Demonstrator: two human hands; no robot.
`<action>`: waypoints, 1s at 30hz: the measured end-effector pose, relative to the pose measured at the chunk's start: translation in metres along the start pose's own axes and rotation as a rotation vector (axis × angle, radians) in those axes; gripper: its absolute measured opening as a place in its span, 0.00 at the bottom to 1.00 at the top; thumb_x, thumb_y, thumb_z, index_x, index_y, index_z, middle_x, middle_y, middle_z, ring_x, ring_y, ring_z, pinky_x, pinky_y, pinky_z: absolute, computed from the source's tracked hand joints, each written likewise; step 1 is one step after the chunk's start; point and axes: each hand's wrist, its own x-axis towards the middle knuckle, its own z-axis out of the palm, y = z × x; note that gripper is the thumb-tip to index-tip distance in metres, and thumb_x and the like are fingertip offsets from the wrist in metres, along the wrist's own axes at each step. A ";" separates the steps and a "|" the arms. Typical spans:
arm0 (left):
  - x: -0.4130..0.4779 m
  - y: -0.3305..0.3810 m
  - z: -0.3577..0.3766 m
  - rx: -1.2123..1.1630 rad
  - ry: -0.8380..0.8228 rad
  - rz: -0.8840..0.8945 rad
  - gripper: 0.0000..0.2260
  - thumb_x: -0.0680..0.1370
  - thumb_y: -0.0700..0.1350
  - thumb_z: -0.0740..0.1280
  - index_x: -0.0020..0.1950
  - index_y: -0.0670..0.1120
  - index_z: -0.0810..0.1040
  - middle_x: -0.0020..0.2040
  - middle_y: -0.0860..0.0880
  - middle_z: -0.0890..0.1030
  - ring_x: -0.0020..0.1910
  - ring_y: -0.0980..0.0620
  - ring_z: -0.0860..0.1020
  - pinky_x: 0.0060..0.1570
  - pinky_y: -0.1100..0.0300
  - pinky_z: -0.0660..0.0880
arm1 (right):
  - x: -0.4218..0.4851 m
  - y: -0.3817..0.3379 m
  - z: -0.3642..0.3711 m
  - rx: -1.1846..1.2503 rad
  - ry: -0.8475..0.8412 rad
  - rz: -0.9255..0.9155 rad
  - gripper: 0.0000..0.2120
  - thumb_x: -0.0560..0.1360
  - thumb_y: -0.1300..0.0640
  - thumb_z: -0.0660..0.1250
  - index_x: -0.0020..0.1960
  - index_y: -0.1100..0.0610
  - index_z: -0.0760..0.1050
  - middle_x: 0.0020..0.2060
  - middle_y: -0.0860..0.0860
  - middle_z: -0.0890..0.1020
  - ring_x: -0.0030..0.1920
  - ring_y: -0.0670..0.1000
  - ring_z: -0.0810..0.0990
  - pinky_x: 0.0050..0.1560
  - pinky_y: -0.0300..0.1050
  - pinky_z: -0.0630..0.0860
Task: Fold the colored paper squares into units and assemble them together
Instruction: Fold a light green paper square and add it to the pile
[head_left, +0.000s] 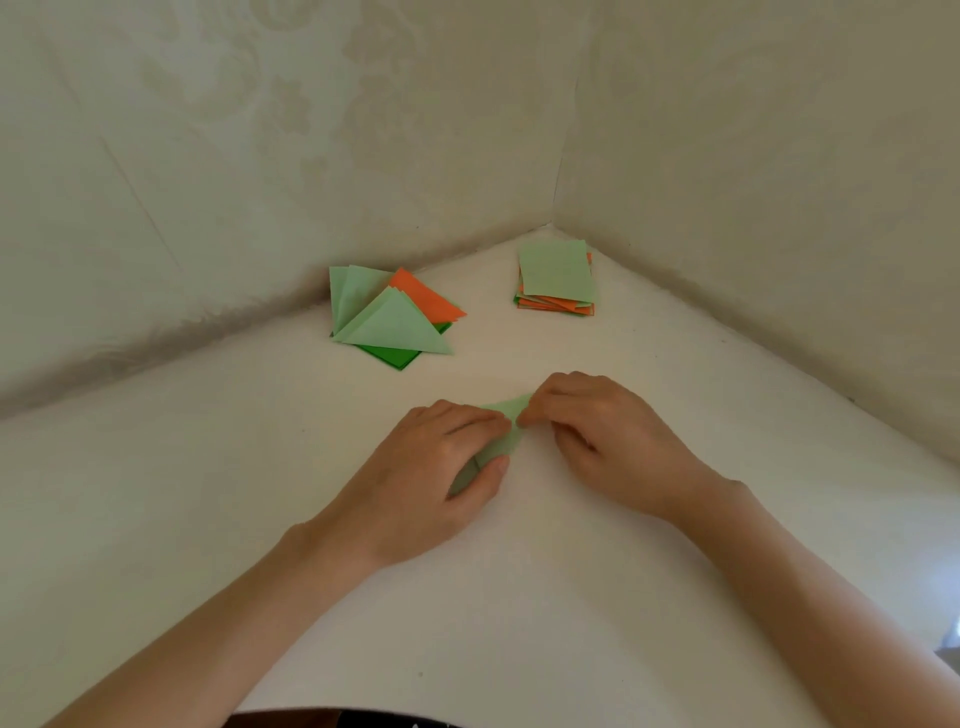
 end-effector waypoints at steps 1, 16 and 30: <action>-0.001 -0.002 -0.002 -0.082 0.021 -0.043 0.21 0.77 0.54 0.56 0.61 0.44 0.78 0.57 0.54 0.79 0.56 0.60 0.71 0.56 0.68 0.64 | 0.000 -0.002 0.001 -0.056 -0.016 -0.027 0.21 0.68 0.63 0.50 0.48 0.58 0.81 0.42 0.51 0.81 0.39 0.53 0.77 0.38 0.46 0.74; -0.006 -0.028 -0.009 -0.210 -0.080 0.068 0.20 0.73 0.63 0.64 0.59 0.54 0.76 0.58 0.58 0.76 0.57 0.61 0.72 0.61 0.67 0.63 | -0.003 0.016 0.011 -0.262 -0.041 -0.004 0.26 0.70 0.62 0.48 0.60 0.56 0.78 0.58 0.55 0.79 0.62 0.61 0.73 0.60 0.51 0.69; 0.013 -0.020 -0.009 -0.481 -0.015 -0.143 0.11 0.73 0.52 0.69 0.43 0.44 0.81 0.44 0.51 0.79 0.42 0.54 0.77 0.42 0.65 0.72 | -0.004 -0.003 -0.003 0.305 -0.169 -0.060 0.13 0.74 0.50 0.64 0.53 0.55 0.78 0.51 0.48 0.77 0.55 0.50 0.72 0.58 0.40 0.67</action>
